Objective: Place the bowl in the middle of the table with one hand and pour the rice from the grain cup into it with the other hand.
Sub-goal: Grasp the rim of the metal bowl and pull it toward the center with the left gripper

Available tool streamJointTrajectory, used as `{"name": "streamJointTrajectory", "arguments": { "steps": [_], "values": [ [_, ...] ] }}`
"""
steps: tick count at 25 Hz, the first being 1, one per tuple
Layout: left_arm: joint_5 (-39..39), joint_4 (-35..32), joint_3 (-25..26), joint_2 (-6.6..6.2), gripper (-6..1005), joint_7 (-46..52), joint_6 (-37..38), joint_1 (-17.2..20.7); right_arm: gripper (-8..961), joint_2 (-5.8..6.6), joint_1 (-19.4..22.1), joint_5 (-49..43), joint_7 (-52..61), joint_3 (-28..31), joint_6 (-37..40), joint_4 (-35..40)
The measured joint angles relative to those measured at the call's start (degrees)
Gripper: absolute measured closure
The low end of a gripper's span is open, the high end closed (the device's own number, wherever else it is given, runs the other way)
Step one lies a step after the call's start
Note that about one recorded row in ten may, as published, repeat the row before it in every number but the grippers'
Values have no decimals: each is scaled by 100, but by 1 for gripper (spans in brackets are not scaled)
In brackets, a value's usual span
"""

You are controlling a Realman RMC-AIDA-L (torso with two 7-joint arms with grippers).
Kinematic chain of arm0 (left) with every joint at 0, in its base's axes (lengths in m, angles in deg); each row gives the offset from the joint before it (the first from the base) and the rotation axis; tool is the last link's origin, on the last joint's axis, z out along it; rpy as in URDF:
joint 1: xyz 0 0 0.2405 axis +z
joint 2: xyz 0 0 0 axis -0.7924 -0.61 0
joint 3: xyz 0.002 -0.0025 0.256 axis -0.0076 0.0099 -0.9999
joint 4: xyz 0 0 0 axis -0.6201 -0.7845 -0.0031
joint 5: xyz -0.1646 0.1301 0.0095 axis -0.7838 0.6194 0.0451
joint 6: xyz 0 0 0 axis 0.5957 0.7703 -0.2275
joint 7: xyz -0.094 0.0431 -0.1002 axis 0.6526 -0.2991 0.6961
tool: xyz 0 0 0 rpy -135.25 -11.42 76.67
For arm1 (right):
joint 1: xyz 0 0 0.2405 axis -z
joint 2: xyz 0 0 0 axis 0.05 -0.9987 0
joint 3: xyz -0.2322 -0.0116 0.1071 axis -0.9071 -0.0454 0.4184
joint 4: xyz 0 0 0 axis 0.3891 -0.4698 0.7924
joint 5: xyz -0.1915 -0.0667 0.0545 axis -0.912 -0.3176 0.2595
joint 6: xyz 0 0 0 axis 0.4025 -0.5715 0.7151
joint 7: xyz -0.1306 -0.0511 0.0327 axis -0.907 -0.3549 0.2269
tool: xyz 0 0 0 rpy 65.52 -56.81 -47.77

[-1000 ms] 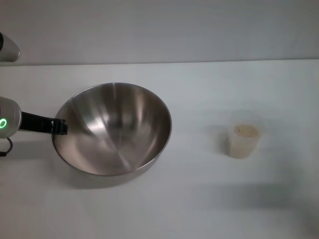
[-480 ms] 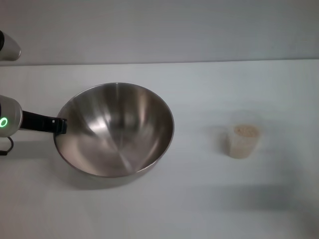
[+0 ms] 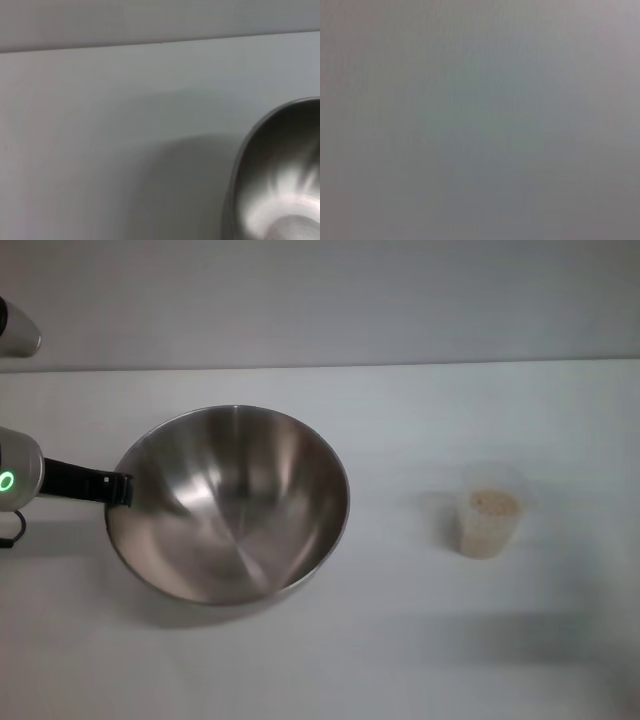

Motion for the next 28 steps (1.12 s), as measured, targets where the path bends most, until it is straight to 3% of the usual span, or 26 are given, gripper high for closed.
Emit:
{"name": "streamJointTrajectory", "arguments": {
  "steps": [13,28],
  "values": [
    [-23,-22,196,-16,954,-6,-277,-210,354,0,-5,13,0,-8,0,0],
    [-582,-342,1055,-23,956,-420,-901,-1008,354,0,40,6,3,-9,-3,0]
  ]
}}
